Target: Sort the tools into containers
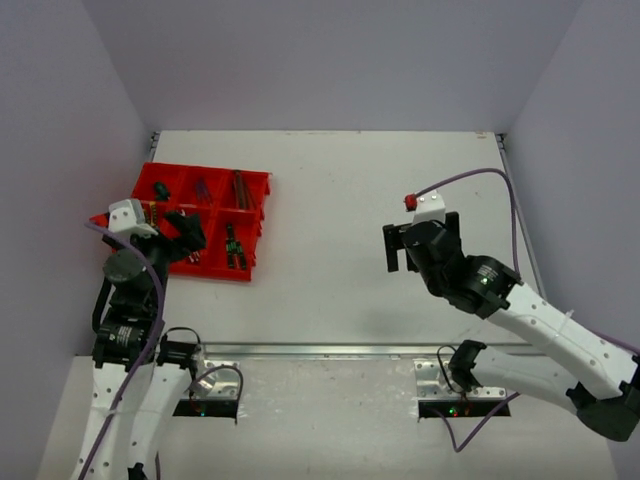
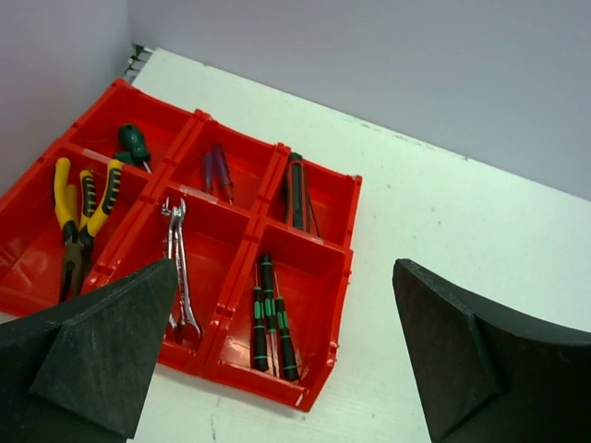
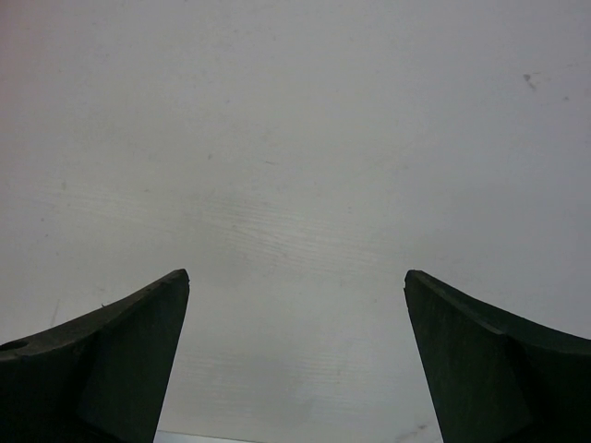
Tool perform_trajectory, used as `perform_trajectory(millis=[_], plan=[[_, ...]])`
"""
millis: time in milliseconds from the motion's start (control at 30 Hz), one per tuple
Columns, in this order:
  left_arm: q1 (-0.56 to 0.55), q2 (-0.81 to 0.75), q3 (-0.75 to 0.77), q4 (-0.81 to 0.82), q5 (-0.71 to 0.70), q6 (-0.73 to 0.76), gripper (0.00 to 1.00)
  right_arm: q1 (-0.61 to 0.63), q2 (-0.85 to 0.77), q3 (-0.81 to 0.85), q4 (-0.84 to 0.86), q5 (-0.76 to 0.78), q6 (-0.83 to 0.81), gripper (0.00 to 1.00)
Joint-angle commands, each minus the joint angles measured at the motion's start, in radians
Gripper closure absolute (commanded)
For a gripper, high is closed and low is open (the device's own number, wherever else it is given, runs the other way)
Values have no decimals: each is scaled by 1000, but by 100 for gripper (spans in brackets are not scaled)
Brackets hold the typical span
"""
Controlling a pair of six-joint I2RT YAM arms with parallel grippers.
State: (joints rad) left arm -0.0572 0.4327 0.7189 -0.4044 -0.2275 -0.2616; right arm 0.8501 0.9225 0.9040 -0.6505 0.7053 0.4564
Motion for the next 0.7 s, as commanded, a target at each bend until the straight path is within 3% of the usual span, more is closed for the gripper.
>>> perform_trajectory(millis=[0, 167, 400, 667], plan=[[-55, -47, 11, -38, 14, 21, 0, -3, -79, 119, -161, 128, -31, 1], [-142, -104, 11, -63, -91, 43, 0, -3, -242, 168, -237, 146, -10, 1], [-158, -159, -36, -24, -145, 43, 0, -4, -395, 150, -242, 111, -44, 1], [-158, -220, -91, 35, -157, 46, 0, -5, -409, 102, -229, 130, -11, 1]])
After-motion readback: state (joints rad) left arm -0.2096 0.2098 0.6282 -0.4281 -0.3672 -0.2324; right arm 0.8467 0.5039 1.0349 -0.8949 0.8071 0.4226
